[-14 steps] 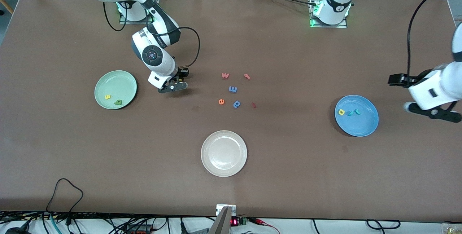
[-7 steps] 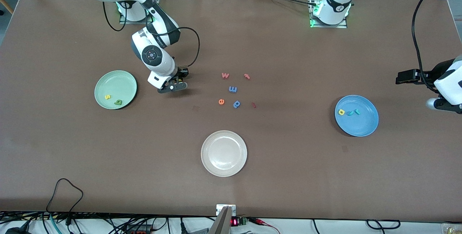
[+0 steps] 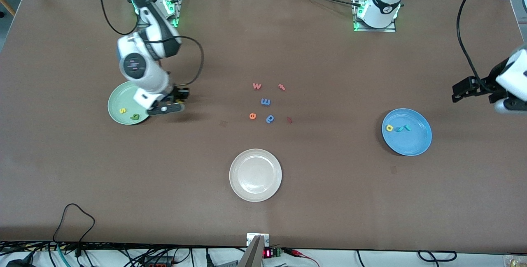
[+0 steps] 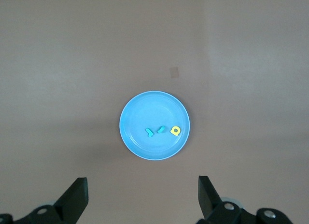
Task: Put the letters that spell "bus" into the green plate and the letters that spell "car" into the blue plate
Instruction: 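Carry the yellow u to the green plate while the left gripper returns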
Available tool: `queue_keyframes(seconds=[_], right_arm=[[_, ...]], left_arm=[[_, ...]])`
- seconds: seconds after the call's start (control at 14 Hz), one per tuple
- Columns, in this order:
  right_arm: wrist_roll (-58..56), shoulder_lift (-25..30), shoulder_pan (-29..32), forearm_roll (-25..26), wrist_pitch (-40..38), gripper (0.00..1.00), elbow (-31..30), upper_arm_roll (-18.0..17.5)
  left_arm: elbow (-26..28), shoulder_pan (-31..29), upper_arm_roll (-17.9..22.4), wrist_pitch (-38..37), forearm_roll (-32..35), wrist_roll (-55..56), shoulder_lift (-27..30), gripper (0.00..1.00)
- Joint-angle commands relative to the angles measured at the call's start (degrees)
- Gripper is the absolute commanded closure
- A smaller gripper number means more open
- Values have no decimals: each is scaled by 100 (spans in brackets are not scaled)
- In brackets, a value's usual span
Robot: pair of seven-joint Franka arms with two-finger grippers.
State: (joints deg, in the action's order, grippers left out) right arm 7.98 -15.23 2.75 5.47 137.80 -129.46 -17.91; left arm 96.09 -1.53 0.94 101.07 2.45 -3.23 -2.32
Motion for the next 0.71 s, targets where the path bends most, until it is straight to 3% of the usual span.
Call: queue_keyframes(seconds=[0.0,0.21,0.29,0.36,0.43,0.5,0.64], right_arm=[[-1242,135,637,42,-69,100,-80,287],[-1948,21,885,24,-16,98,-71,691],[-1958,-49,929,24,-7,88,-62,727],[-1958,-67,955,33,-7,67,-62,745],[-1958,-68,947,24,-7,12,-62,745],[-1949,-7,947,7,-42,0,-44,745],[-1940,195,938,-11,-234,0,156,745]], left_arm=[[533,127,109,124,-105,-28,478,0],[52,153,29,-893,-105,-37,400,0],[-89,153,3,-1218,-114,-37,373,0],[-152,205,-23,-1370,-114,-11,373,0],[-178,249,-76,-1380,-122,-2,364,0],[-231,259,-94,-1380,-122,-2,355,0],[-275,276,-164,-1354,-122,33,347,0]])
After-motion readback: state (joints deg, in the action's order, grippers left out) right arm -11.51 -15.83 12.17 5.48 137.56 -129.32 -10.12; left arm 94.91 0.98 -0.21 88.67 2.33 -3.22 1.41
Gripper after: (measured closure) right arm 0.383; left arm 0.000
